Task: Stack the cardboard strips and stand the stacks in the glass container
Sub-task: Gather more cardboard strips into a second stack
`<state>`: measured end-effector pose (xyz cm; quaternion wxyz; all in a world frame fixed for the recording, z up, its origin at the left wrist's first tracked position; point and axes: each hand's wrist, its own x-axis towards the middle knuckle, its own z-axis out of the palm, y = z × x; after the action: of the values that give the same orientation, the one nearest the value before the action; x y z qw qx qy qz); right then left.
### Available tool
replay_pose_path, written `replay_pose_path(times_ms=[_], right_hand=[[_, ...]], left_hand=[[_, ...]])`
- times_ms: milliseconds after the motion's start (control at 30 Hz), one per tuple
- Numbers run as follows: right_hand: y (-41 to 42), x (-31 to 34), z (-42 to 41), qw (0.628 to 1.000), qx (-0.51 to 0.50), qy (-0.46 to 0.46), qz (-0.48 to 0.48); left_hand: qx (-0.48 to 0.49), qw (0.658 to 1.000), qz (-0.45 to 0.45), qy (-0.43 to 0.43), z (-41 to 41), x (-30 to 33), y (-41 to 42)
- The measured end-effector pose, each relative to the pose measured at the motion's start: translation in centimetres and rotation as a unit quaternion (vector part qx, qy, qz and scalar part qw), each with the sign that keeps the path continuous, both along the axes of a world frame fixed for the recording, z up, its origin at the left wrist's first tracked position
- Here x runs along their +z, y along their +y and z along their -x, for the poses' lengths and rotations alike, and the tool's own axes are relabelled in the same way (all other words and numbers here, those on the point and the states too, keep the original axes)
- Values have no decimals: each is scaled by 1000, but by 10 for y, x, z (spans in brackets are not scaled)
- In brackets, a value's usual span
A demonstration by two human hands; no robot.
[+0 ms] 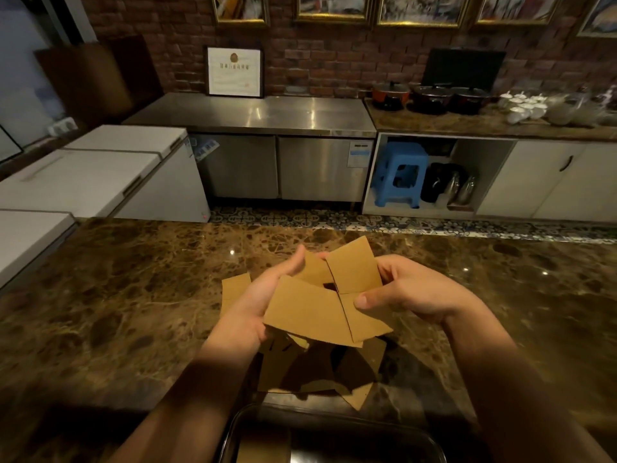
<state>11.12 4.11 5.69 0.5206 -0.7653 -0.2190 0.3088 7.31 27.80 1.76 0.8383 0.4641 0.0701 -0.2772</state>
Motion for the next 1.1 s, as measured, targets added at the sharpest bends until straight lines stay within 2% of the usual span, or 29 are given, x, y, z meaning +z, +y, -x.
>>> replay_pose_path(times_ms=[67, 167, 267, 367, 467, 633, 800, 933, 1033, 1100], right_hand=[[5, 3, -2, 999, -20, -34, 17], [11, 4, -5, 996, -60, -62, 9], [13, 4, -5, 993, -96, -66, -8], [14, 2, -6, 982, -176, -47, -43], [12, -5, -6, 958, -267, -7, -109], [12, -19, -3, 924, -319, 76, -196], [8, -22, -4, 910, -319, 122, -233], [12, -21, 2, 936, -223, 141, -233], [29, -24, 10, 973, -178, 73, -131], [38, -26, 11, 983, -158, 11, -95]], left_hand=[[-50, 999, -13, 17, 3, 0, -4], [-127, 990, 31, 51, 4, 2, -11], [-129, 990, 53, 11, -1, -2, -16], [-73, 995, 72, -22, -4, -6, -15], [2, 989, 144, -20, -7, -12, -13], [88, 975, 204, 0, -7, -13, -14], [114, 974, 195, 22, -9, -16, -14], [131, 976, 172, 20, -12, -18, -17], [148, 982, 118, 4, -13, -18, -23], [148, 981, 123, -9, -14, -17, -26]])
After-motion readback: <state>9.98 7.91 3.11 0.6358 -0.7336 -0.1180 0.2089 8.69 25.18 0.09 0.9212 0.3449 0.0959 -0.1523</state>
